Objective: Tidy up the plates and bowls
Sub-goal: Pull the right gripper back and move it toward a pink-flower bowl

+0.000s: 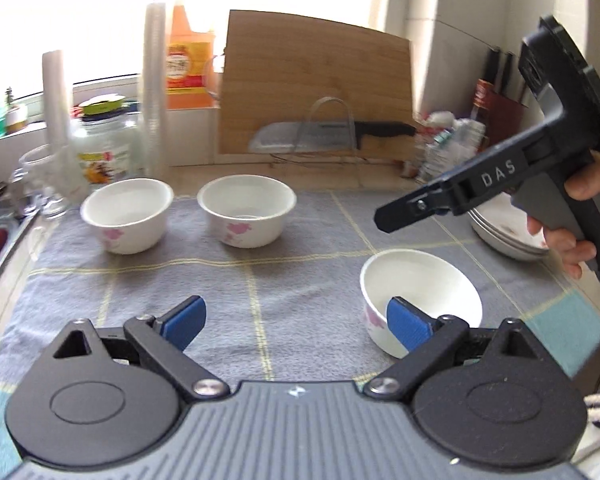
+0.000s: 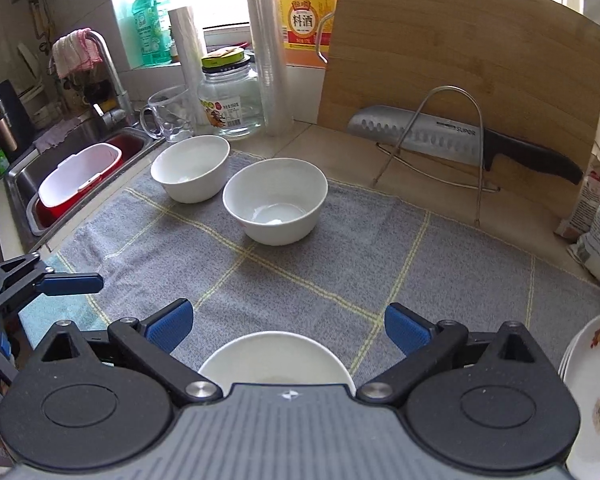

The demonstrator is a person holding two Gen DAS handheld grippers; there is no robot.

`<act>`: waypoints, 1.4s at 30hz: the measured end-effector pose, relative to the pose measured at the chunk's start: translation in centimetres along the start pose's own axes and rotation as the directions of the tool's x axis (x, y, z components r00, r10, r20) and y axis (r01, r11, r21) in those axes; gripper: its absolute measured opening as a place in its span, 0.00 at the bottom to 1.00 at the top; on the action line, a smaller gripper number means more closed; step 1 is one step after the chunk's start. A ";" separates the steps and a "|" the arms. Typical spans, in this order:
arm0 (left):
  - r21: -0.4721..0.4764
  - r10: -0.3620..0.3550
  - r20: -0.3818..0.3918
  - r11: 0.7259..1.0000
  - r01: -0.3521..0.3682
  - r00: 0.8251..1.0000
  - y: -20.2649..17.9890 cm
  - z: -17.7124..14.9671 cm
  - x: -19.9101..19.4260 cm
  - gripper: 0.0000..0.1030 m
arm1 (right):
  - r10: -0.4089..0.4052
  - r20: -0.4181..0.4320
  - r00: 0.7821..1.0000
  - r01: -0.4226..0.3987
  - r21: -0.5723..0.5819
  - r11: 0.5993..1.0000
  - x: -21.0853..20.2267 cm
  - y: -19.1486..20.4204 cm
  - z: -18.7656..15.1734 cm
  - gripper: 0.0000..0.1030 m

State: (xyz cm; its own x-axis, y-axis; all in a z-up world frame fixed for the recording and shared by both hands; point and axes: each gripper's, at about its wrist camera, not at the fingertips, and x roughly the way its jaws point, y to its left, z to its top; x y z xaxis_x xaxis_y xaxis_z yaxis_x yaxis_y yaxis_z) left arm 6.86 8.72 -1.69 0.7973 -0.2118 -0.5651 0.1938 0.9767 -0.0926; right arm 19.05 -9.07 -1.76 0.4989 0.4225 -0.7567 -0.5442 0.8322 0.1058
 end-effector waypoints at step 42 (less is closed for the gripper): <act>-0.123 0.329 -0.026 0.936 -0.330 0.944 -1.0 -1.0 -2.0 0.94 | 0.159 -0.011 0.987 -0.159 -0.134 0.978 1.9 2.1 2.9 1.00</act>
State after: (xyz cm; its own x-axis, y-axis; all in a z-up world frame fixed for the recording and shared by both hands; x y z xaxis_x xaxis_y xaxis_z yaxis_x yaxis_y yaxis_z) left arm 4.53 8.16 -1.28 0.8015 0.1226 -0.5853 -0.1521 0.9884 -0.0012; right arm 20.80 -5.45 -1.13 0.3985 0.5459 -0.7370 -0.7021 0.6986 0.1378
